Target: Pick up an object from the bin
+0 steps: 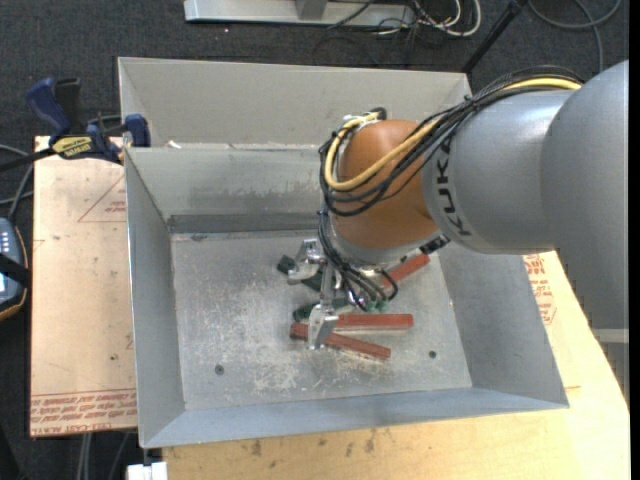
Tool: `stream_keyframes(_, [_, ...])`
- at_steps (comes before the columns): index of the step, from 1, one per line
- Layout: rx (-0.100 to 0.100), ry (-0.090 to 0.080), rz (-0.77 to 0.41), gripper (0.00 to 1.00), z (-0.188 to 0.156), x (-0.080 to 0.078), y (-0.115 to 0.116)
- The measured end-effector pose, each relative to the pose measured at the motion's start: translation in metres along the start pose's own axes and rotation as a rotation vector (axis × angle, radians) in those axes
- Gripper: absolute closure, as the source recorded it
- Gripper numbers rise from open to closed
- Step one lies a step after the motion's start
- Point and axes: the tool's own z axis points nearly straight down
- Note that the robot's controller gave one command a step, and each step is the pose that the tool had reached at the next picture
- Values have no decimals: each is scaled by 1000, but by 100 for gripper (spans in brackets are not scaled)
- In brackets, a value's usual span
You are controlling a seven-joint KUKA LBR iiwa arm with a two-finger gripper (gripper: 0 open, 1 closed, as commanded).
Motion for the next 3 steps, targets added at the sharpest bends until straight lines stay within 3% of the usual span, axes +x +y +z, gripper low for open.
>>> stream_keyframes(1, [2, -21, -162, 100, 36, 15, -14])
stream_keyframes(2, [2, -21, -162, 100, 36, 15, -14])
stream_keyframes(3, [3, -5, -146, 100, -113, 9, -43])
